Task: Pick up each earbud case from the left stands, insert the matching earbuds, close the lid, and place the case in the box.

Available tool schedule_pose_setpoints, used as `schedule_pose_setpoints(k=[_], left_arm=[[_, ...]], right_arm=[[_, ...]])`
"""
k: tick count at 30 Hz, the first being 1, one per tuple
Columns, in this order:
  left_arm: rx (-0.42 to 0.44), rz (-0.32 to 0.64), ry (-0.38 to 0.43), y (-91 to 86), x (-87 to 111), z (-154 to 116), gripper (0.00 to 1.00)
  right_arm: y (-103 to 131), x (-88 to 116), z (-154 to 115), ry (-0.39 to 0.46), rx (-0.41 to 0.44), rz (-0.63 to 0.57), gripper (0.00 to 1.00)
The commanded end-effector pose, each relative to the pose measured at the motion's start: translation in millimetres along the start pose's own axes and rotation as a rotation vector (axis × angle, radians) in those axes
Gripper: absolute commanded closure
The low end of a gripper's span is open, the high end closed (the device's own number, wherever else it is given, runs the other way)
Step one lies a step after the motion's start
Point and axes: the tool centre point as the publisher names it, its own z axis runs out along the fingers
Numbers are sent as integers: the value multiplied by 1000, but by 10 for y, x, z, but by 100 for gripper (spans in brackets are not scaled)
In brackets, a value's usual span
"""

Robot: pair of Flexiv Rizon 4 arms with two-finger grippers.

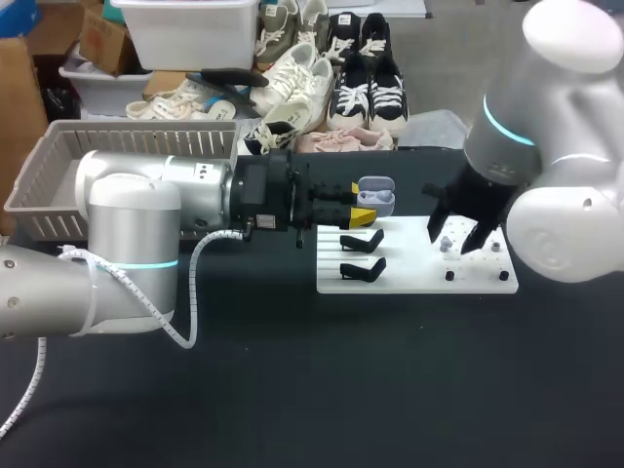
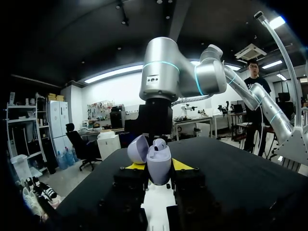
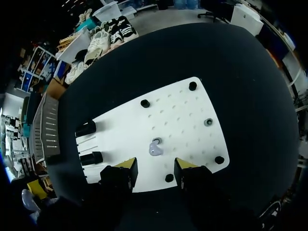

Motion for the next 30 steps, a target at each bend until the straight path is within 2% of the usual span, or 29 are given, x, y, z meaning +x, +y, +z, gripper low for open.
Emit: schedule_pose_setpoints(k=[1, 19, 30], left_arm=[[-2, 1, -1, 0, 4, 4, 100], [-2, 1, -1, 0, 4, 4, 100], [-2, 1, -1, 0, 4, 4, 100]], right_arm=[[19, -59, 73, -7, 4, 10, 53], [-8, -104, 161, -6, 6, 40, 60], [22, -121, 189, -6, 5, 49, 69]])
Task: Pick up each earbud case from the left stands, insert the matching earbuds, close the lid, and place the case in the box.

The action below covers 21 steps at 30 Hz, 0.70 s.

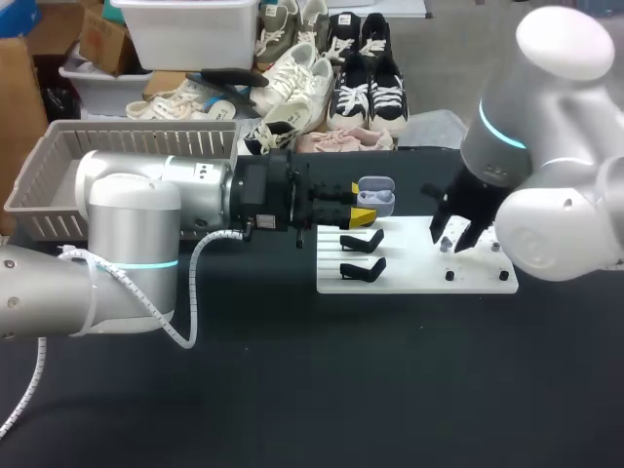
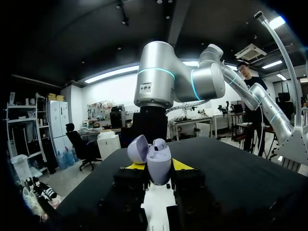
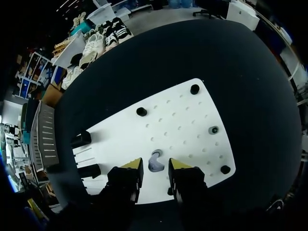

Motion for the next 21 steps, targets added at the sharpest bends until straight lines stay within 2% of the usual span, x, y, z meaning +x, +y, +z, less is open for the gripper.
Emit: schedule_pose_setpoints(k=[1, 10, 12, 14, 15, 21], left_arm=[[-2, 1, -1, 0, 4, 4, 100], [-2, 1, -1, 0, 4, 4, 100], [-2, 1, -1, 0, 4, 4, 100], [-2, 1, -1, 0, 4, 4, 100], [-2, 1, -1, 0, 4, 4, 100], [-2, 1, -1, 0, 4, 4, 100]], right_arm=[[18, 3, 17, -4, 6, 4, 69], [22, -8, 35, -3, 14, 9, 71], [22, -12, 38, -3, 14, 11, 78], [21, -14, 41, -2, 15, 12, 96], [21, -15, 42, -1, 15, 12, 100], [5, -18, 48, 0, 21, 11, 100]])
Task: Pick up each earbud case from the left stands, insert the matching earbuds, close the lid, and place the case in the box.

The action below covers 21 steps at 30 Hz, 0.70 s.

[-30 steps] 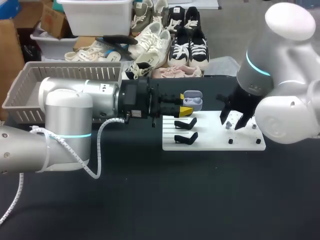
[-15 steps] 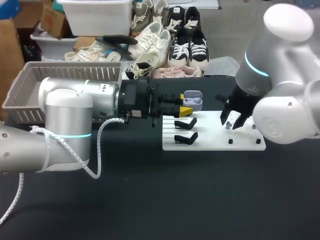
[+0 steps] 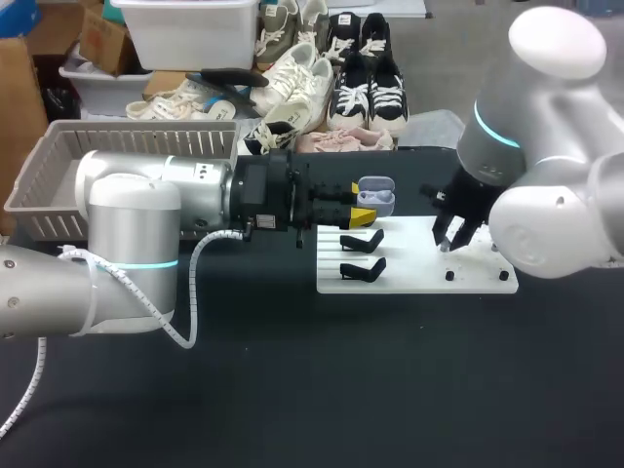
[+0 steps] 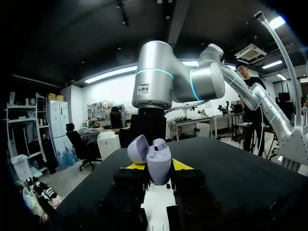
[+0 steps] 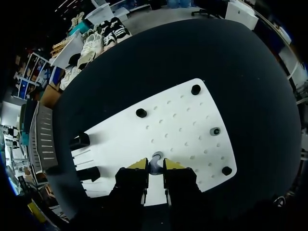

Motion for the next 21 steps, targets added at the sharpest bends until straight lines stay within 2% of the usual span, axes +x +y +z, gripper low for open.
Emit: schedule_pose_setpoints(k=[1, 14, 21], left_arm=[[-2, 1, -1, 0, 4, 4, 100], [-2, 1, -1, 0, 4, 4, 100], [-2, 1, -1, 0, 4, 4, 100]], right_arm=[[-9, 0, 5, -2, 7, 4, 100], [-64, 3, -203, -15, -16, 12, 100], [-95, 17, -515, -16, -53, 5, 100]])
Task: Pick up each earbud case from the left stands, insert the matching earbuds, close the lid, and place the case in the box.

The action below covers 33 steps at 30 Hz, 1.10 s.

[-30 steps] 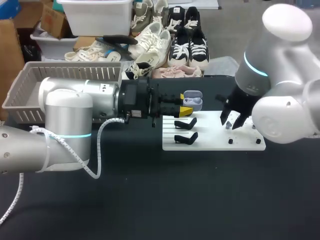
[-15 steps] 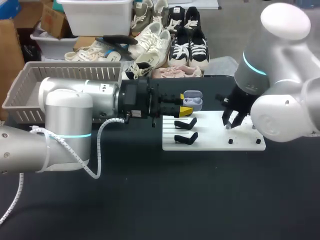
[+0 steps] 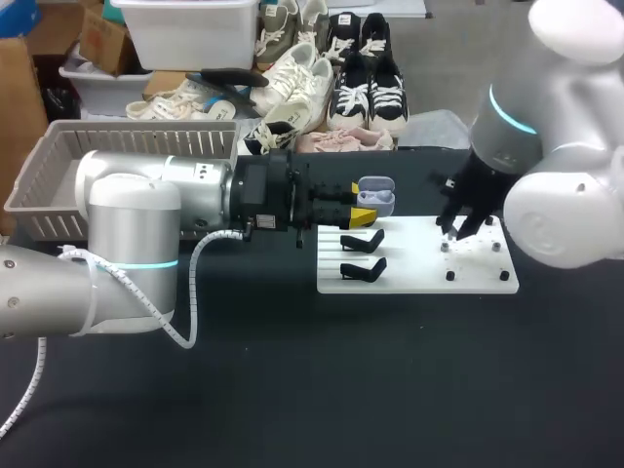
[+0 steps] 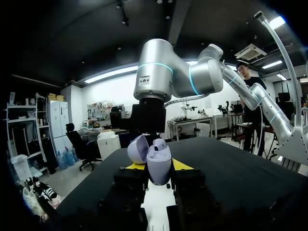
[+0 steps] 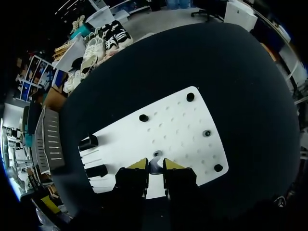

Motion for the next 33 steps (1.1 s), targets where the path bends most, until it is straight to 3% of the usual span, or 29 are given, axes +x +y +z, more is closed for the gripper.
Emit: schedule_pose_setpoints(k=[1, 6, 13, 19, 26, 33], left_arm=[[-2, 1, -1, 0, 4, 4, 100], [-2, 1, -1, 0, 4, 4, 100], [-2, 1, -1, 0, 4, 4, 100], [-2, 1, -1, 0, 4, 4, 100], [-2, 1, -1, 0, 4, 4, 100], [-2, 1, -1, 0, 4, 4, 100]], right_arm=[[-75, 69, -296, -1, -25, -10, 100], [-10, 34, -696, 11, -81, -38, 100], [209, 67, -1422, -44, -192, -118, 100], [442, 180, -1854, -87, -207, -227, 100], [742, 446, -1992, 25, -102, -439, 100], [1056, 662, -1979, 93, -66, -529, 100]])
